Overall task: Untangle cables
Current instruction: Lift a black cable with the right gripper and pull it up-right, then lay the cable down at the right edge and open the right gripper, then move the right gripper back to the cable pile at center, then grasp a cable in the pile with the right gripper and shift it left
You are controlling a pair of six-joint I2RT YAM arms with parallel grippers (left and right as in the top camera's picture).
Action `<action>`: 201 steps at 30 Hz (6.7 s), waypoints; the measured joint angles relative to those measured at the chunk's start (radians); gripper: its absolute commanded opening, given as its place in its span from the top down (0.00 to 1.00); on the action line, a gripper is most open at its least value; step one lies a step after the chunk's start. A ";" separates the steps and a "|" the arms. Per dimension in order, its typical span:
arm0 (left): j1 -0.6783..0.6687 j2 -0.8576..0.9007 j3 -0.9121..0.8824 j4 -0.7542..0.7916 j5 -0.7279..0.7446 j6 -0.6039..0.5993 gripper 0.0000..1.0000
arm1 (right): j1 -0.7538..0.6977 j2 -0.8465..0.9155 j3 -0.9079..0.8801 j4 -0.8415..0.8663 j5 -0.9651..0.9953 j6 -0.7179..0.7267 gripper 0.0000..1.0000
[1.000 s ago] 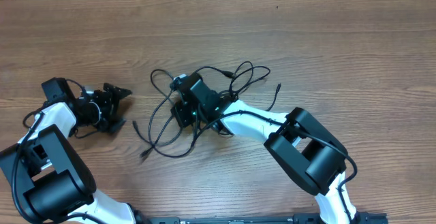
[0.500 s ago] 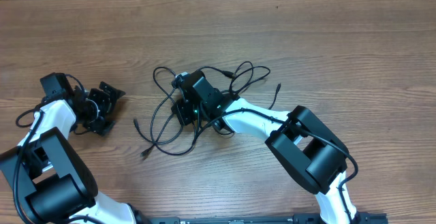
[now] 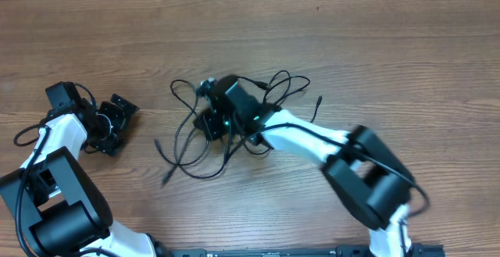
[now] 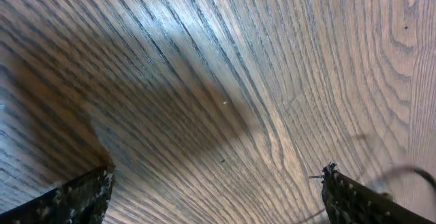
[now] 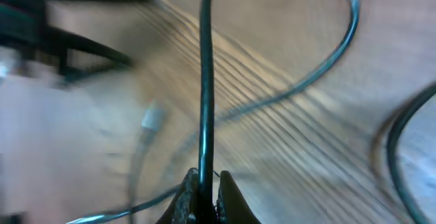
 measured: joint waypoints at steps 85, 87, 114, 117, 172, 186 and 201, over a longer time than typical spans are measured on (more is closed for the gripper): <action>0.000 -0.001 0.001 0.001 -0.016 0.000 0.00 | -1.342 -0.237 0.001 -0.511 0.420 0.431 0.59; 0.000 -0.001 0.001 0.000 -0.016 0.000 0.00 | -1.342 -0.237 0.001 -0.512 0.420 0.431 0.49; 0.000 -0.001 0.001 0.001 -0.021 0.000 0.00 | -1.165 -0.227 -0.009 -0.446 0.303 0.425 0.04; 0.000 -0.001 0.001 0.001 -0.021 0.000 0.01 | -1.097 -0.226 -0.029 -0.418 0.291 0.426 0.04; 0.000 -0.001 0.001 0.001 -0.022 0.000 0.01 | -0.223 -0.077 -0.056 -0.364 0.288 0.420 0.78; 0.000 -0.001 0.002 0.000 -0.022 0.000 0.00 | -0.101 -0.077 -0.056 -0.336 0.287 0.423 0.96; 0.000 -0.001 0.002 0.000 -0.022 0.000 0.00 | -0.079 -0.077 -0.056 -0.333 0.288 0.423 0.74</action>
